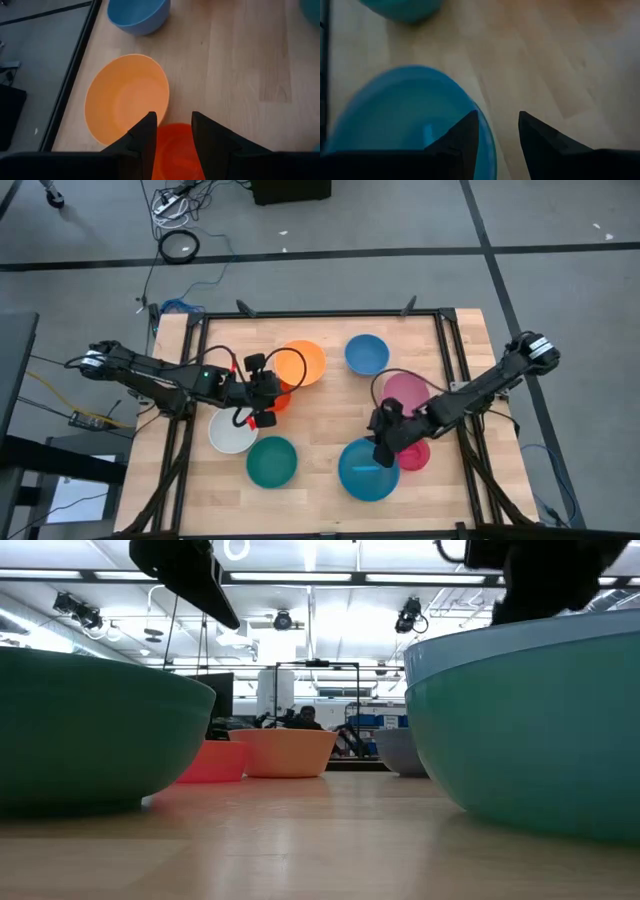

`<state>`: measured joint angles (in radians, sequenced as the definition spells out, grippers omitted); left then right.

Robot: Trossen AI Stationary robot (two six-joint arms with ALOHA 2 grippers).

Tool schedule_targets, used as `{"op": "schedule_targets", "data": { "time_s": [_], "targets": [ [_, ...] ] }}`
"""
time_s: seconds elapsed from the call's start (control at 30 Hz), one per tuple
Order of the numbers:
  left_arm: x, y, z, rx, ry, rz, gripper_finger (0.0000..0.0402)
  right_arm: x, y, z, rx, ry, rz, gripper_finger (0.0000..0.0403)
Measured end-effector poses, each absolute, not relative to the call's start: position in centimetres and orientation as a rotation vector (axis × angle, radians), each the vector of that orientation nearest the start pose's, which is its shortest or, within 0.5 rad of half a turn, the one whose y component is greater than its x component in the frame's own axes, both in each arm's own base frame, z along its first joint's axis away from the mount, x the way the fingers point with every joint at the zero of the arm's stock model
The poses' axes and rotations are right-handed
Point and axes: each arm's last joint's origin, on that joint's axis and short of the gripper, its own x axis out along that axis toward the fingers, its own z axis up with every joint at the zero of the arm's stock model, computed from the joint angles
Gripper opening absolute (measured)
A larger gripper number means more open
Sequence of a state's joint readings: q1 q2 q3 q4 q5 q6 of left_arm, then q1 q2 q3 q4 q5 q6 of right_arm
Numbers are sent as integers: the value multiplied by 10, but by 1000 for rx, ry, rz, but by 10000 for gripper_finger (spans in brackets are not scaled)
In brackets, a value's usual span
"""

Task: Nest bowls inside each other
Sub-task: Stack the blue bowl into the green bowl, then stack the yellow bowl into the blue bowl

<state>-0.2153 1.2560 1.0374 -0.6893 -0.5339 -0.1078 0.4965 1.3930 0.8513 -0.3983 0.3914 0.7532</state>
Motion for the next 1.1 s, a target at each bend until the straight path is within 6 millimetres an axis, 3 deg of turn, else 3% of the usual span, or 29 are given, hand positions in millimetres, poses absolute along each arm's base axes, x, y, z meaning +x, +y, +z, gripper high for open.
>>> {"op": "schedule_targets", "data": {
  "time_s": [0.17, 0.27, 0.43, 0.57, 0.73, 0.9, 1.1],
  "targets": [
    [245, -38, 287, 227, 828, 344, 131, 248, 127, 193, 275, 883, -232, 128],
    [245, -38, 287, 226, 828, 344, 131, 247, 128, 194, 285, 881, -225, 128],
    [246, -33, 288, 320, 834, 366, 131, 235, 120, 226, 305, 765, -202, 128],
    [259, -18, 287, 402, 822, 321, 131, 216, 107, 262, 310, 606, -208, 128],
    [281, 3, 266, 353, 880, 188, 131, 192, 91, 295, 307, 454, -213, 128],
    [294, 24, 233, 261, 1037, 194, 131, 179, 83, 309, 291, 385, -211, 128],
    [304, 33, 209, 192, 1110, 155, 131, 177, 82, 308, 248, 396, -218, 128]
  ]
}}
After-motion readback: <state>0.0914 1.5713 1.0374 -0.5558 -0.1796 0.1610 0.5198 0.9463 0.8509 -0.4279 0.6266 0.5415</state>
